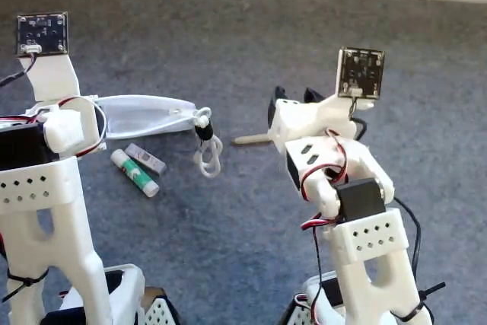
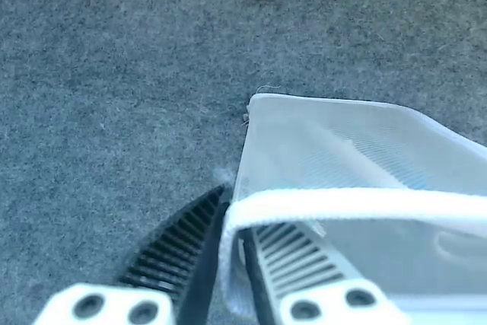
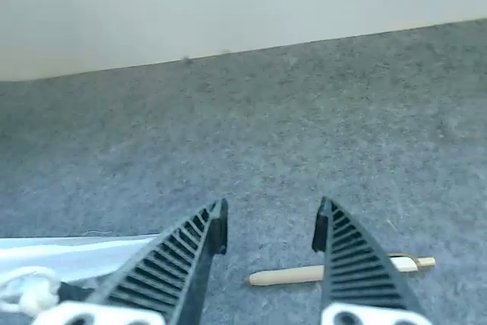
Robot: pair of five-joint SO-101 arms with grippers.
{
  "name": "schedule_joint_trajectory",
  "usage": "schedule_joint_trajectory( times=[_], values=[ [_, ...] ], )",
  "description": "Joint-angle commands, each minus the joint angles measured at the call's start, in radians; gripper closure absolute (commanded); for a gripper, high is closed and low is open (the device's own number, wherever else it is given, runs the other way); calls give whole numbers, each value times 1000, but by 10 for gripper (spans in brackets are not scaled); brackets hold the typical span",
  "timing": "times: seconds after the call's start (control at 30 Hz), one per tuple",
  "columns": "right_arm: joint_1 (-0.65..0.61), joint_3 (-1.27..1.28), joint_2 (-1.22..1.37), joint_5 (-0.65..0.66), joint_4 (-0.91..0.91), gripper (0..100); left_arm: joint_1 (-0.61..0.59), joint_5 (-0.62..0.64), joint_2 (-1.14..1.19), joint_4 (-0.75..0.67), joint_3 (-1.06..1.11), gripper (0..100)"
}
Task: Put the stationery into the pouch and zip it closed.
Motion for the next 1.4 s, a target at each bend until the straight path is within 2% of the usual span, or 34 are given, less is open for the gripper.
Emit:
schedule_joint_trajectory(
  times=[0.0, 0.1, 0.23, 0.4, 0.9, 1.17, 1.37],
  values=[
    [12, -8, 7, -11, 7, 821, -8, 5, 12, -14, 8, 993],
    [13, -13, 97, -75, 8, 821, -8, 5, 12, -12, 8, 993],
    [13, -59, 254, -97, 47, 821, -10, 5, 12, -9, 8, 993],
    [13, -157, 384, -218, 110, 821, -10, 6, 12, -11, 8, 993],
    [13, -295, 713, -399, 113, 821, -38, 8, 12, -9, 10, 993],
    [31, -380, 865, -407, 114, 821, -68, 8, 12, -14, 35, 993],
    [105, -427, 908, -445, 114, 821, -68, 8, 12, -15, 53, 993]
  ],
)
